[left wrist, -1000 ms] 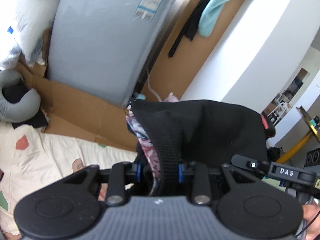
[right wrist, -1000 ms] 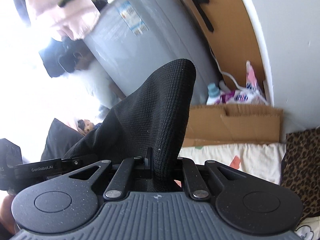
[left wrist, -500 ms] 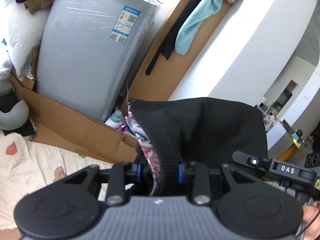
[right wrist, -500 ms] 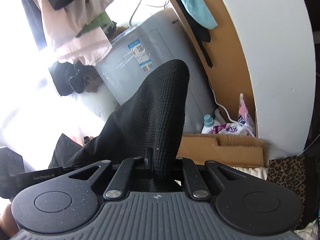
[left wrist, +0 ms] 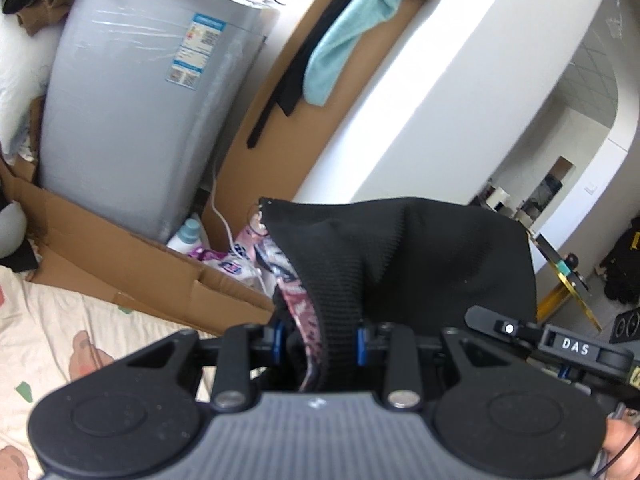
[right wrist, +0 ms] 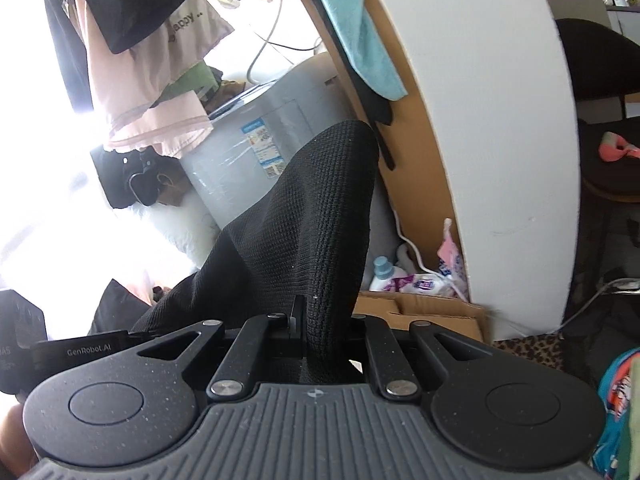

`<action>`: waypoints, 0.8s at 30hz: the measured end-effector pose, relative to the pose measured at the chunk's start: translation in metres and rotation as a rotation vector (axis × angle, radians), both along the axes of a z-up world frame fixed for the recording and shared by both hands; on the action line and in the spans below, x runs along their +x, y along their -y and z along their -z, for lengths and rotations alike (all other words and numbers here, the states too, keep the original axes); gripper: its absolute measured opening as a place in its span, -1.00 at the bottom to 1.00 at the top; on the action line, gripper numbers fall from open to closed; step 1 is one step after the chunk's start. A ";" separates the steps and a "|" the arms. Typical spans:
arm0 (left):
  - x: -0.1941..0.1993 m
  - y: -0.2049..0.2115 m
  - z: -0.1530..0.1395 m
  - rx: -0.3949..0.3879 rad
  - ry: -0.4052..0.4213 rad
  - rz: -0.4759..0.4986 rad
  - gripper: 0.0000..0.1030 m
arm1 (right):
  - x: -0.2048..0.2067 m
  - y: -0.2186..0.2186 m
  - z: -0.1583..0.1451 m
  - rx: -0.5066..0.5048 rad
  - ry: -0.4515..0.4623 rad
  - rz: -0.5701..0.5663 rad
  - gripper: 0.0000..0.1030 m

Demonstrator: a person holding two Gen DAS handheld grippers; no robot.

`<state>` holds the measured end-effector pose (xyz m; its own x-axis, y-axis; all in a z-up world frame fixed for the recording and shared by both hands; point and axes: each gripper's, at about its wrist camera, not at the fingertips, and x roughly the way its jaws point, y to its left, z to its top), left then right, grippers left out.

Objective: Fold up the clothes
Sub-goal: 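Carry the folded shorts with both grippers toward the clothes pile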

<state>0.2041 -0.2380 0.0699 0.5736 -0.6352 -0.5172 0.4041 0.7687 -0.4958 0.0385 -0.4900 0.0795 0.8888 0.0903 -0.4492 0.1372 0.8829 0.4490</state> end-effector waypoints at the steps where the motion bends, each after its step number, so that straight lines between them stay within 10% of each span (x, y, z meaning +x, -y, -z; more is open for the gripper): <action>1: -0.002 0.003 0.004 -0.006 -0.002 0.010 -0.35 | -0.004 0.003 0.002 -0.002 -0.001 0.004 -0.86; 24: 0.005 0.095 0.122 -0.162 -0.069 0.299 -0.35 | -0.071 0.089 0.092 -0.014 -0.048 0.133 -0.86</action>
